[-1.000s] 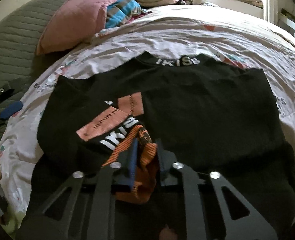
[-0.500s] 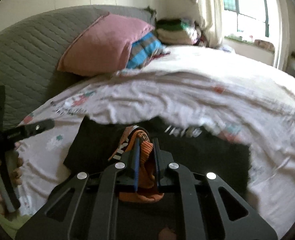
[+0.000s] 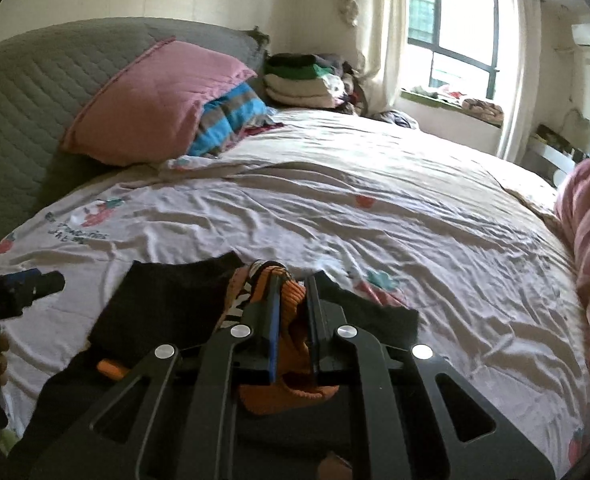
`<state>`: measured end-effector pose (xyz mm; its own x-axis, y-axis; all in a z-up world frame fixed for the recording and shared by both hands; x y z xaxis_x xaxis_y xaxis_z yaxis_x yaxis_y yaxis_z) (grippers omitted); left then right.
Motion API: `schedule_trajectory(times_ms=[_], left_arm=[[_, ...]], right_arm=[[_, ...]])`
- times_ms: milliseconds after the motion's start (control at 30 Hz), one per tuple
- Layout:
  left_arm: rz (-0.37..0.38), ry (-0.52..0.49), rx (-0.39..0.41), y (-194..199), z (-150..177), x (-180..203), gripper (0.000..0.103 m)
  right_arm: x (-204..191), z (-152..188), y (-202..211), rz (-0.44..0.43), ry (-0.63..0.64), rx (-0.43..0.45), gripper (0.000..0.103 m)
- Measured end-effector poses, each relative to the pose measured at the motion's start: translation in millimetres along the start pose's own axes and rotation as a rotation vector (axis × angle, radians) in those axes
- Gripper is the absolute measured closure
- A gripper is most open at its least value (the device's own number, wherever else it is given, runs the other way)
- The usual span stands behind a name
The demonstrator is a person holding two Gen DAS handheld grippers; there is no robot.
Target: Fold small clothes
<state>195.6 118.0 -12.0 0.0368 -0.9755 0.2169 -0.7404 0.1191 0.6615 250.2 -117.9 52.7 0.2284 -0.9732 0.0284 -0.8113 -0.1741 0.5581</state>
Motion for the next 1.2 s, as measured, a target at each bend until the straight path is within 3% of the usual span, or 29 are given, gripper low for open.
schedule_trajectory(times_ms=[300, 600, 1067, 1167, 1200], left_arm=[[0.009, -0.132, -0.035, -22, 12, 35, 0.01], [0.006, -0.187, -0.062, -35, 21, 46, 0.011], [0.041, -0.195, -0.067, -38, 22, 54, 0.015], [0.057, -0.192, -0.073, -40, 23, 56, 0.029], [0.06, -0.194, -0.079, -41, 24, 57, 0.029]], right_arm=[[22, 26, -14, 0.075, -0.018, -0.058, 0.093], [36, 42, -28, 0.117, -0.032, -0.104, 0.093], [50, 62, -47, 0.163, -0.074, -0.161, 0.086], [52, 63, -44, 0.161, -0.091, -0.155, 0.085], [52, 63, -44, 0.154, -0.093, -0.155, 0.085]])
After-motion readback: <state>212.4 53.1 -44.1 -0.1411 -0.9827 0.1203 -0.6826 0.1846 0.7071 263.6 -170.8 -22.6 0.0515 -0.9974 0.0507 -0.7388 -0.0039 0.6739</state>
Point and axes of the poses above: each gripper's, at about its wrist camera, not at the fingertips, and y roughly against the way its jaws point, x to its right, z to its underside, the point moved 5 cm from there along -y, roughly the way its jaws point, and after that the axes turned 5 degrees about -y, right-handed, at the moved point
